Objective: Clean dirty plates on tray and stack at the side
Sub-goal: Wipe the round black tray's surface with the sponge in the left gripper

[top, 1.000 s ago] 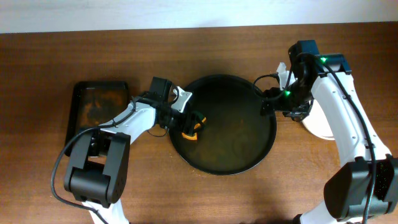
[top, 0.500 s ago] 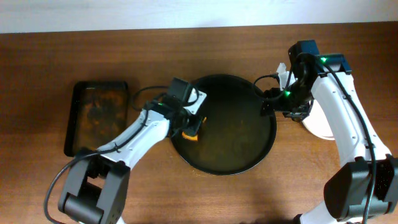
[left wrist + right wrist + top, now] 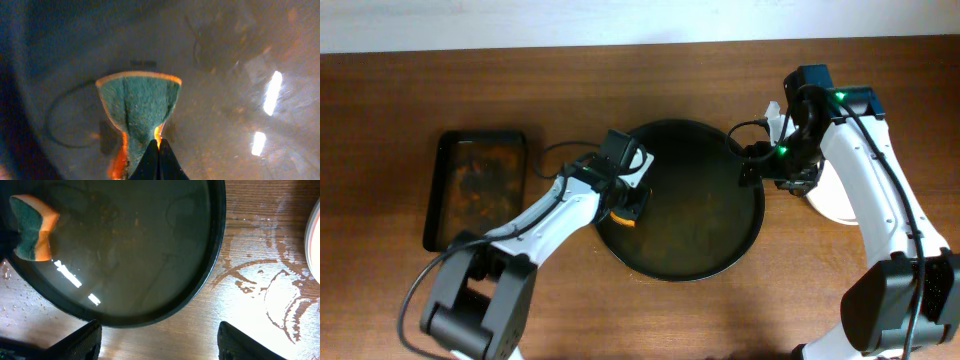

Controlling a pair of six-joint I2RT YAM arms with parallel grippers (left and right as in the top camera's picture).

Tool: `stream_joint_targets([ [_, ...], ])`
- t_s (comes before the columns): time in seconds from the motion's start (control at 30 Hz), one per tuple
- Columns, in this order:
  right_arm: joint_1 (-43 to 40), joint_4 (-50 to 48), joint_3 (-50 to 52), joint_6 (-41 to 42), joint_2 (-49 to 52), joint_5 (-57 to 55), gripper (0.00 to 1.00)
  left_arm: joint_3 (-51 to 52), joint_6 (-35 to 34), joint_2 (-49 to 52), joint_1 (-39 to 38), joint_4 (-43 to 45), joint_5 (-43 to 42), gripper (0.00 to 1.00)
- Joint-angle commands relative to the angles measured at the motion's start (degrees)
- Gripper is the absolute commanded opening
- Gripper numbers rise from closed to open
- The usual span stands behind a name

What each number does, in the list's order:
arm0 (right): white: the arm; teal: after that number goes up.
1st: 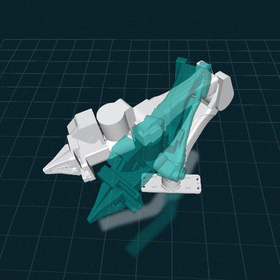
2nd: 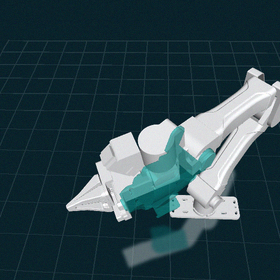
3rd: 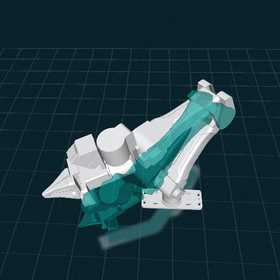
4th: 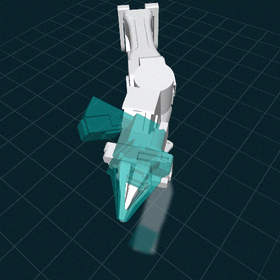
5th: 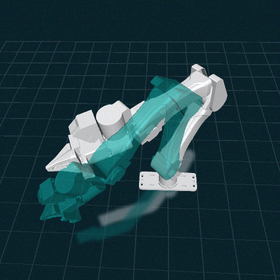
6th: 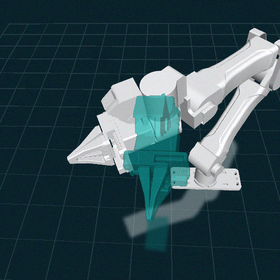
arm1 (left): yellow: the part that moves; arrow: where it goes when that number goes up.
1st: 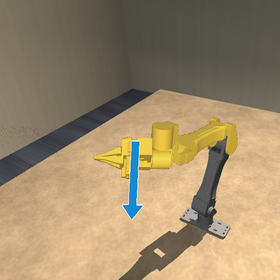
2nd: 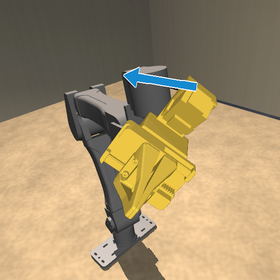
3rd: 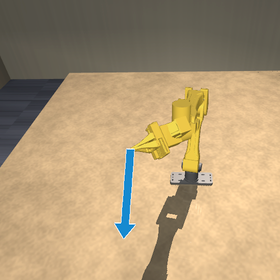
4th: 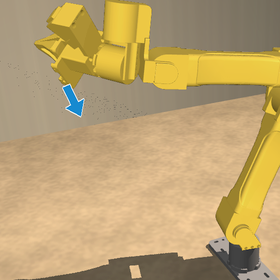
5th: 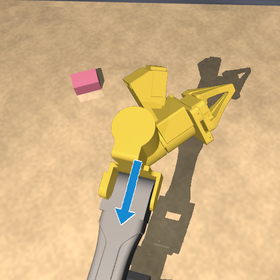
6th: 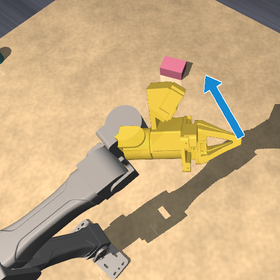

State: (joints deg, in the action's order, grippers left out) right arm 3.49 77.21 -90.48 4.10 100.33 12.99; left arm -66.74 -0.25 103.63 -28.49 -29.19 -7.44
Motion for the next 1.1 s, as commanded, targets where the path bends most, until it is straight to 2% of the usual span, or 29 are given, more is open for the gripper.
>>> stream_joint_targets([
  [0.0, 0.3, 0.2, -0.4, -0.3, -1.6, -0.3, 0.75, -1.7, -0.6, -3.6, 0.2, 0.0, 3.5, 0.01],
  [0.4, 0.3, 0.2, -0.4, -0.3, -1.6, -0.3, 0.74, -1.6, -0.6, 4.3, 0.1, 1.6, 1.0, 0.01],
  [0.73, 0.3, 0.2, -0.4, -0.3, -1.6, -0.3, 0.74, -0.8, -2.1, 10.9, 0.0, -0.4, 0.9, 0.01],
  [0.93, 0.3, 0.4, -0.4, -0.3, -1.6, -0.3, 0.74, -1.6, -2.1, 10.4, 0.2, -1.0, 5.1, 0.01],
  [1.07, 0.3, 0.4, -0.4, -0.3, -1.6, -0.3, 0.75, -6.9, -2.1, 5.1, 0.2, -7.9, 5.1, 0.04],
])
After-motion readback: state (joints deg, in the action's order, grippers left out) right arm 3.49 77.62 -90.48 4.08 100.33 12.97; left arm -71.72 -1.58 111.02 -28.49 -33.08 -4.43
